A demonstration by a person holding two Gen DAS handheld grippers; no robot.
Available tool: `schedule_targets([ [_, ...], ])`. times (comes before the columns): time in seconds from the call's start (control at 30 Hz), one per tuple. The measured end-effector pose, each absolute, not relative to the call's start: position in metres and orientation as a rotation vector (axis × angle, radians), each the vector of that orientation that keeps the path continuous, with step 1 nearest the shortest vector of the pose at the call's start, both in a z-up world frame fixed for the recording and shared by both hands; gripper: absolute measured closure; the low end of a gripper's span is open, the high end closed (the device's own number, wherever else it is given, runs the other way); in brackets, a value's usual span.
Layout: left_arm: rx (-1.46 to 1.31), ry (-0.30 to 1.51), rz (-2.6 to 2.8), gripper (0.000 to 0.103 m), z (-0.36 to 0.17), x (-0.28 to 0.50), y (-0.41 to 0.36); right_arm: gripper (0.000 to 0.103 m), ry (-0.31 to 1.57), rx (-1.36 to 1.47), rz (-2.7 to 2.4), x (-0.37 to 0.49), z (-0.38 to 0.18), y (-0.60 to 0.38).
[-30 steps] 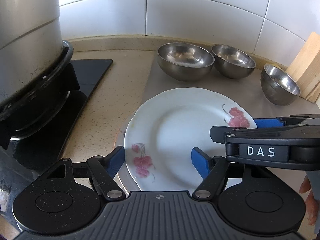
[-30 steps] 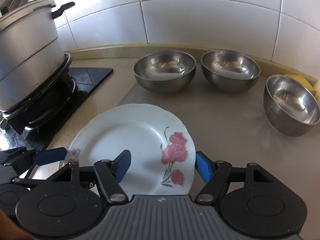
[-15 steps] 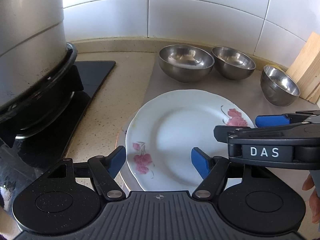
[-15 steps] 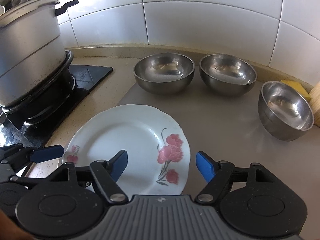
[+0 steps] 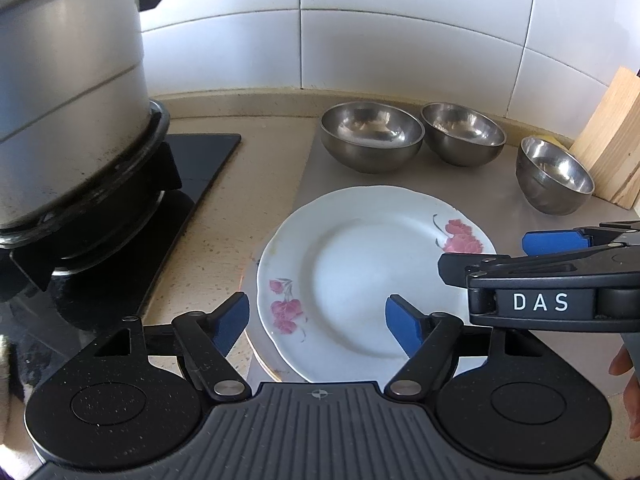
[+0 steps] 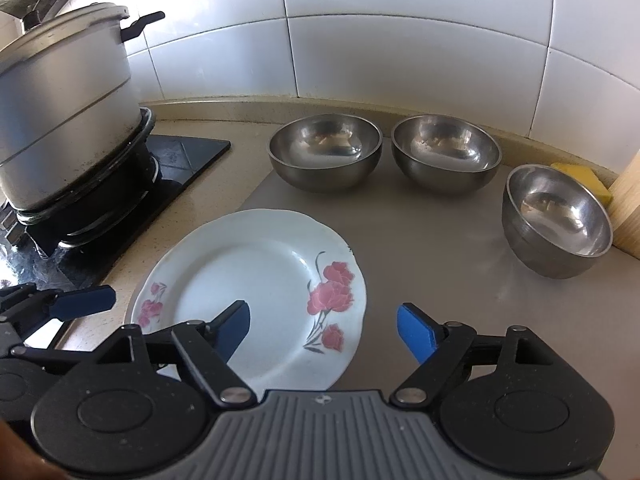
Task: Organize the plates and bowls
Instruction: 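Lower the pink-flower plate over the floral plate stack with both grippers, then open both grippers and move them toward the steel bowls by the wall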
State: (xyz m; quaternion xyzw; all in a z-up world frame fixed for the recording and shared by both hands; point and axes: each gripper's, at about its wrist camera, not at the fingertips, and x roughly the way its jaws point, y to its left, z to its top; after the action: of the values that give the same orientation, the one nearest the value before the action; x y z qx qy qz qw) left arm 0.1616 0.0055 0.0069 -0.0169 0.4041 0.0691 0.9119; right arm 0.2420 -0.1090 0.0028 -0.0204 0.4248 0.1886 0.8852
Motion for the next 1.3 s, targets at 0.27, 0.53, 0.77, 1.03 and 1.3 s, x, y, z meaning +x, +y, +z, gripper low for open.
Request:
schedule_targets([
  [0.27, -0.035, 0.819, 0.166, 0.028, 0.012, 0.155, 0.001, 0.044, 0.870, -0.051, 0.404, 0.238, 0.007, -0.116],
  [0.53, -0.015, 0.806, 0.184, 0.023, 0.017, 0.153, -0.011, 0.043, 0.854, -0.052, 0.416, 0.236, 0.011, -0.128],
  [0.77, -0.021, 0.796, 0.209, 0.023, 0.020, 0.154, -0.018, 0.043, 0.848, -0.046, 0.383, 0.242, 0.012, -0.149],
  [1.03, -0.025, 0.794, 0.243, 0.022, 0.022, 0.152, -0.021, 0.043, 0.852, -0.077, 0.319, 0.254, 0.003, -0.163],
  [1.3, -0.035, 0.804, 0.265, 0.022, 0.021, 0.148, -0.015, 0.043, 0.853, -0.197, 0.172, 0.278, -0.023, -0.167],
])
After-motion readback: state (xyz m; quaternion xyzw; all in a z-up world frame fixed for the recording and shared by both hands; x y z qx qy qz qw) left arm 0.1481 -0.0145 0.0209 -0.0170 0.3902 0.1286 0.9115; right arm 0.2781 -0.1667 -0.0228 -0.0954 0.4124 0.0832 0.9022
